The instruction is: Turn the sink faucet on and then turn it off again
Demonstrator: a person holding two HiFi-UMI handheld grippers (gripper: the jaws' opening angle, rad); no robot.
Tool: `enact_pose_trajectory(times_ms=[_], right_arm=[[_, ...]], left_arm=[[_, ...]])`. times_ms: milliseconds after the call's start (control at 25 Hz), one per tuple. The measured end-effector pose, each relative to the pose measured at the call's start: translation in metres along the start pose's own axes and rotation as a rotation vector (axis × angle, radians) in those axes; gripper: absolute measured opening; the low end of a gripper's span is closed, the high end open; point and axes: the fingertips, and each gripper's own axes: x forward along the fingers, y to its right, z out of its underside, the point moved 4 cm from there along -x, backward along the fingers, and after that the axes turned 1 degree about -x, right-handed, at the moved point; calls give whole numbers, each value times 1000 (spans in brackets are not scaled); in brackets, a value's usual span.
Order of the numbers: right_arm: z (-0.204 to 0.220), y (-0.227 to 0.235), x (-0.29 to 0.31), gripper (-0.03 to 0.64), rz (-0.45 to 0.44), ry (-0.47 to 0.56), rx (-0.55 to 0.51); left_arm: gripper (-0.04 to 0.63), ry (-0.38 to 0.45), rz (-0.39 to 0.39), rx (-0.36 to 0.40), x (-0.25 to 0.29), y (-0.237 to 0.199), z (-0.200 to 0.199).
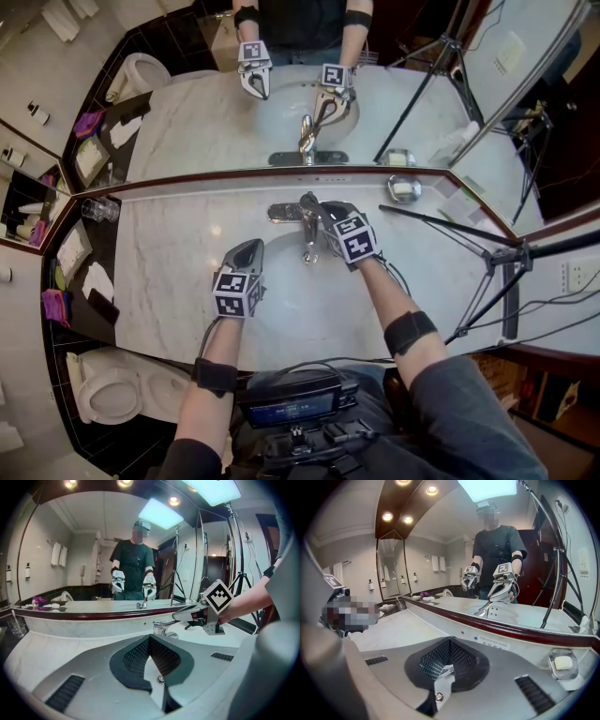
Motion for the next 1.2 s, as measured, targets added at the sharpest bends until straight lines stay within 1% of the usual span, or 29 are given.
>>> enact_pose_trajectory(times_ms=[80, 200, 400, 720, 840, 1200], right_arm=[[5, 0, -2, 20, 2, -8, -3], [24, 4, 3, 18, -3, -25, -15], [40, 6, 2, 20, 3, -24, 14], [32, 1, -4, 20, 13, -25, 21], [38, 5, 1, 20, 17, -19, 4], [28, -1, -5, 21, 26, -70, -9]], left_arm=[[0, -2, 1, 0, 1, 0, 1], [0, -3, 3, 1, 2, 1, 1], [0, -2, 4, 3, 3, 2, -1], [0, -9, 4, 2, 4, 4, 3], [0, -9, 2, 3, 4, 4, 3], [0, -4, -1, 9, 2, 5, 1]])
